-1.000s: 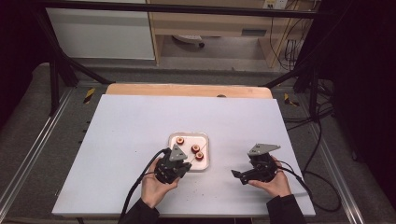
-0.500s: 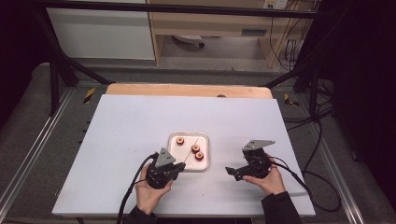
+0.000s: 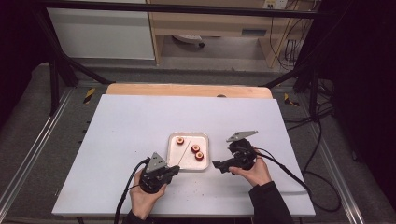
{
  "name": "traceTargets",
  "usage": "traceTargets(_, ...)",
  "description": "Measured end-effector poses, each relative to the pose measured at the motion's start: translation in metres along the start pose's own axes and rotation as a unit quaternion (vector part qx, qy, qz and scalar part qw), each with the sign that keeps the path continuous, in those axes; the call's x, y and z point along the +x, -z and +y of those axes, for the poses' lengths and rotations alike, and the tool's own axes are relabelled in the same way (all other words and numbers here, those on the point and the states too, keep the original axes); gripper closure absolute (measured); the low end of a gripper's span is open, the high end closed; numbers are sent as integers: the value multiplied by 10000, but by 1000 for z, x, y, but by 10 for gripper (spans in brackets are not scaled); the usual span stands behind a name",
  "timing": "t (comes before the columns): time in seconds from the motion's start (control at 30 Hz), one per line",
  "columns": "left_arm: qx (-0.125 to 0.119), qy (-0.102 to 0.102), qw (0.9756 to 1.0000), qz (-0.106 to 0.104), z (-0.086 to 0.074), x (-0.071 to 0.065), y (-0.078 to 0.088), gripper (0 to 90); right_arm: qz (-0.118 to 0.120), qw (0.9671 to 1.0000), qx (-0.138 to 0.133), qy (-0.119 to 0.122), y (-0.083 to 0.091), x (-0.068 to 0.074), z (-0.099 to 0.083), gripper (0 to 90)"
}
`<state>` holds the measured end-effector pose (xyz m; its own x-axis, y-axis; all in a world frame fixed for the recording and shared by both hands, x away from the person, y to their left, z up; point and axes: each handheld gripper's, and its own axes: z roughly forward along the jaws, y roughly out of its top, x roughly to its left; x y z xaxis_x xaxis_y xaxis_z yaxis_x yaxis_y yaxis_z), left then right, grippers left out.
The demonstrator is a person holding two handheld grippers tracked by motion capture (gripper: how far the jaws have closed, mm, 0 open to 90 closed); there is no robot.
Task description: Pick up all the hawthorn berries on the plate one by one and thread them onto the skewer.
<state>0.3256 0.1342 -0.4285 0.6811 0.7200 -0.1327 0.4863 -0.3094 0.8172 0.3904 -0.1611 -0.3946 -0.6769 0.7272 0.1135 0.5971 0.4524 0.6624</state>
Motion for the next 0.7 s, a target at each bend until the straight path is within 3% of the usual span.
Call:
traceTargets(0.23,-57,-7,10000,8,-5,1,3,884,-154,9989,440,-23,-19,11,23,69)
traceTargets(0.47,-101,50,9999,-1,-11,3,5,884,-53,9976,665,-165,-40,19,38,143)
traceTargets(0.7,-132,112,9998,15,-17,6,8,884,-215,9949,934,-321,-56,27,52,217)
